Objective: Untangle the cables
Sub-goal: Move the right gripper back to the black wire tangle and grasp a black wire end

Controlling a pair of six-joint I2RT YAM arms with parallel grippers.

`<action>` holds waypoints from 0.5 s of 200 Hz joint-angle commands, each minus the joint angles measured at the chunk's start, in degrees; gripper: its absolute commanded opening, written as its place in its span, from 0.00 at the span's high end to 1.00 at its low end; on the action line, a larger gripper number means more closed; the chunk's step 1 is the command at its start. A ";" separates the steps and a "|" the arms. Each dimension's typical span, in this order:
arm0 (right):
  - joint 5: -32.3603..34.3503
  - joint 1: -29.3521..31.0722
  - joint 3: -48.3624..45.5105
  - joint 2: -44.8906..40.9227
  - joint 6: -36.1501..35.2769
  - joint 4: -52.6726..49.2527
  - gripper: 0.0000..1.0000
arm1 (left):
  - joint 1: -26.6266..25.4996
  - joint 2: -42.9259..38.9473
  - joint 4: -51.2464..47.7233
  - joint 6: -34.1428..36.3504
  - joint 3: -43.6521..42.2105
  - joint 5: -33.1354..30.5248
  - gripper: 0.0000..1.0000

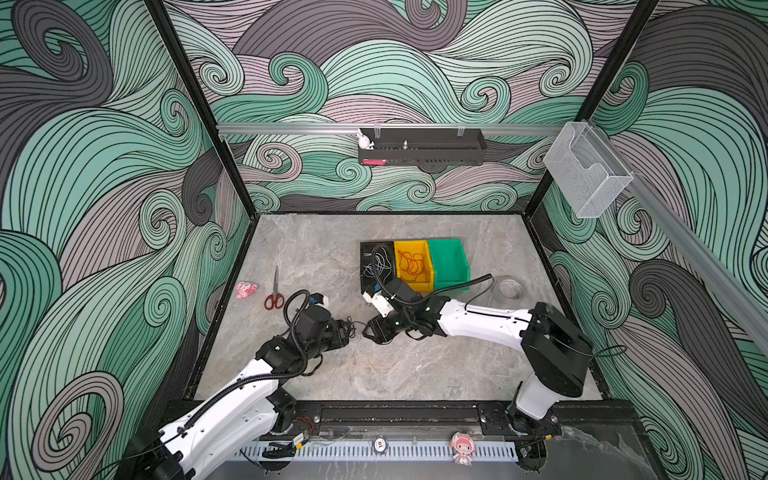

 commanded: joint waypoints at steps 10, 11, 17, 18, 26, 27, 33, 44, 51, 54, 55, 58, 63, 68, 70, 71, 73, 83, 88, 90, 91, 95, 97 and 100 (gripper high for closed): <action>0.61 0.03 -0.59 3.29 1.35 3.12 0.43 | 0.62 1.95 1.78 -0.97 -0.63 -0.68 0.41; 0.61 0.03 -0.59 3.29 1.35 3.12 0.43 | 0.62 2.06 1.90 -0.99 -0.68 -0.64 0.41; 0.29 0.12 -0.80 3.78 1.71 3.70 0.44 | 0.71 2.42 2.36 -1.11 -0.82 -0.60 0.41; 0.24 0.17 -0.85 3.86 1.73 3.79 0.44 | 0.71 2.51 2.50 -1.10 -0.86 -0.60 0.41; -0.30 0.30 -0.93 4.56 2.13 4.46 0.45 | 0.79 3.00 3.16 -1.25 -1.16 -0.55 0.41; -0.36 0.30 -0.96 4.69 2.16 4.52 0.45 | 0.80 3.06 3.25 -1.26 -1.21 -0.53 0.41; -0.55 0.44 -0.98 5.11 2.39 4.85 0.46 | 0.80 3.38 3.74 -1.20 -1.25 -0.44 0.40; -0.95 0.67 -1.15 6.05 2.86 5.40 0.47 | 0.96 4.23 4.42 -1.19 -1.34 -0.49 0.41; -1.13 0.77 -1.17 6.53 3.05 5.71 0.47 | 0.97 4.72 4.78 -1.03 -1.34 -0.45 0.41; -1.24 0.81 -1.17 6.71 3.13 5.84 0.48 | 1.02 4.91 4.91 -1.01 -1.34 -0.43 0.41; -1.28 0.78 -1.12 6.78 3.14 5.87 0.48 | 1.04 5.03 4.96 -1.01 -1.34 -0.42 0.41; -1.28 0.76 -1.16 6.95 3.15 5.96 0.49 | 1.05 5.39 5.11 -0.94 -1.35 -0.42 0.41; -1.34 0.89 -1.13 7.22 3.39 6.07 0.50 | 1.15 5.80 5.39 -0.84 -1.39 -0.33 0.41; -1.32 0.87 -1.15 7.43 3.49 6.16 0.51 | 1.30 6.36 5.73 -0.75 -1.49 -0.16 0.41; -1.31 0.86 -1.10 7.52 3.48 6.19 0.51 | 1.32 6.51 5.93 -0.68 -1.49 -0.09 0.41; -1.31 0.85 -1.09 7.57 3.49 6.18 0.51 | 1.32 6.58 6.04 -0.67 -1.50 -0.03 0.41; -1.31 0.86 -1.08 7.71 3.50 6.21 0.51 | 1.37 6.87 6.21 -0.60 -1.51 0.01 0.41; -1.03 0.89 -0.89 8.00 3.67 5.91 0.55 | 1.63 7.87 7.06 -0.42 -1.69 0.40 0.41; -0.77 0.88 -0.84 8.09 3.68 5.80 0.58 | 1.74 8.38 7.37 -0.40 -1.69 0.68 0.41; -0.63 0.91 -0.86 8.08 3.70 5.68 0.59 | 1.76 8.62 7.49 -0.40 -1.69 0.71 0.41; -0.57 0.92 -0.84 8.12 3.74 5.70 0.60 | 1.81 8.68 7.57 -0.35 -1.74 0.72 0.41; -0.44 0.85 -0.85 8.07 3.85 5.62 0.62 | 1.85 9.06 7.84 -0.31 -1.78 0.73 0.42; -0.43 0.90 -0.82 8.09 3.86 5.57 0.62 | 1.92 9.20 8.02 -0.27 -1.89 0.73 0.42; -0.35 0.87 -0.86 8.09 3.79 5.55 0.64 | 1.98 9.42 8.19 -0.28 -1.87 0.73 0.42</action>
